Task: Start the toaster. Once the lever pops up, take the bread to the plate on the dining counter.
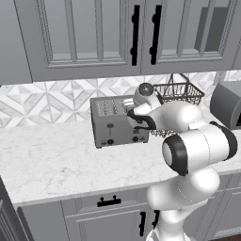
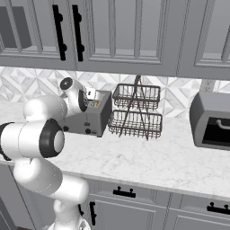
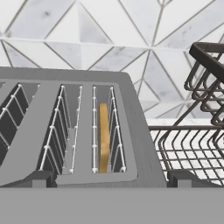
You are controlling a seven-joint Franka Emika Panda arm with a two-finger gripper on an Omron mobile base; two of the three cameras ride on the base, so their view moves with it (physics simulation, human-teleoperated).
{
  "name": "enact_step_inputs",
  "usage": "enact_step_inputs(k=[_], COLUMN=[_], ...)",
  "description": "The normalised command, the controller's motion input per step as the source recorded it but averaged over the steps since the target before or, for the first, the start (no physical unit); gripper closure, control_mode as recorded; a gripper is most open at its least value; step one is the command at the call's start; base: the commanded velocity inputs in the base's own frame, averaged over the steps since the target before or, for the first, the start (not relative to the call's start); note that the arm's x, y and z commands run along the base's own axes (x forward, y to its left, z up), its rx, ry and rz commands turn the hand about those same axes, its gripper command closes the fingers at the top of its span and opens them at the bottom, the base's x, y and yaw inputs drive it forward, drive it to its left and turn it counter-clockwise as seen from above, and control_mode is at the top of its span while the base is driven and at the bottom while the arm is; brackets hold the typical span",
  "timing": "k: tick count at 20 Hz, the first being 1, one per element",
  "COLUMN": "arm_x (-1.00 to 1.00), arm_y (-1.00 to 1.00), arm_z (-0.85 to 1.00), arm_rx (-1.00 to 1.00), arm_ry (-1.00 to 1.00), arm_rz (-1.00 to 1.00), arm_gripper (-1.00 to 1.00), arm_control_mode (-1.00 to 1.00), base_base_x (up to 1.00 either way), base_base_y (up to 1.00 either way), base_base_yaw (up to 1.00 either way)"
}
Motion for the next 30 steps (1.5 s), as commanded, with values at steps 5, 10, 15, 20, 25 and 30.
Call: enact_step_inputs(k=[5, 10, 15, 20, 25, 30], arm_x=[0.0, 0.0, 0.0, 0.0, 0.0, 0.0], arm_y=[0.0, 0.0, 0.0, 0.0, 0.0, 0.0], arm_z=[0.0, 0.0, 0.0, 0.0, 0.0, 0.0], arm_rx=[0.0, 0.0, 0.0, 0.0, 0.0, 0.0], arm_ry=[0.0, 0.0, 0.0, 0.0, 0.0, 0.0], arm_rz=[0.0, 0.0, 0.0, 0.0, 0.0, 0.0], arm_gripper=[-1.0, -1.0, -1.0, -1.0, -1.0, -1.0], arm_control_mode=[-1.0, -1.0, -1.0, -1.0, -1.0, -1.0], base_base_x=[0.0, 0.0, 0.0, 0.0, 0.0, 0.0], base_base_y=[0.0, 0.0, 0.0, 0.0, 0.0, 0.0], base_base_yaw=[0.0, 0.0, 0.0, 0.0, 0.0, 0.0])
